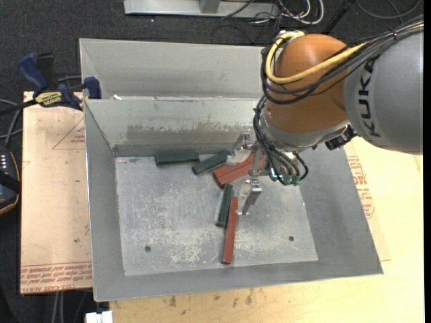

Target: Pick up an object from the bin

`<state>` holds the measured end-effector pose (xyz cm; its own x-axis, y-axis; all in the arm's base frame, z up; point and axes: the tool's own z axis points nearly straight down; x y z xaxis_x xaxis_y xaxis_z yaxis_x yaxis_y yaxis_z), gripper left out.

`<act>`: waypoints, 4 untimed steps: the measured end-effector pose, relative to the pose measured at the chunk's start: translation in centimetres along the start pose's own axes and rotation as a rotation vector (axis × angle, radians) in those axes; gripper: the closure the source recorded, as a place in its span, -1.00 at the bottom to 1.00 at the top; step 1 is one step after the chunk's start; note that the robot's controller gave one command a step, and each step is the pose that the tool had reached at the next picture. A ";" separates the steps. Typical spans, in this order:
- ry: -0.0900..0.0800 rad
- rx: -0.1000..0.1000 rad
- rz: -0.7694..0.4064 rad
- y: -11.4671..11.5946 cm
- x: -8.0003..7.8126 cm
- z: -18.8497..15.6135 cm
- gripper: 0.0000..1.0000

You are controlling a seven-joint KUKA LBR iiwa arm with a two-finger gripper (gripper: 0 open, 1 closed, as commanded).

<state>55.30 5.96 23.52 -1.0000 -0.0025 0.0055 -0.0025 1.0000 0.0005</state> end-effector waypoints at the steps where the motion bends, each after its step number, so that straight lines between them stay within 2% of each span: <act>1: -0.006 -0.001 0.002 0.0 -0.1 -0.3 -1.00; 2: -0.009 -0.001 -0.021 -0.1 -0.1 0.2 -1.00; 3: -0.006 0.000 -0.314 -0.6 -0.2 13.1 1.00; 4: -0.006 0.000 -0.314 -0.6 -0.2 13.1 -1.00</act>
Offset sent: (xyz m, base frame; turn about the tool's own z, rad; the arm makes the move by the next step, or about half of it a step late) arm -0.0216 -0.0116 -0.1132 -0.4307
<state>55.48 5.37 10.47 -0.9504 -0.3112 -0.0010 -0.3112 0.9504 0.0016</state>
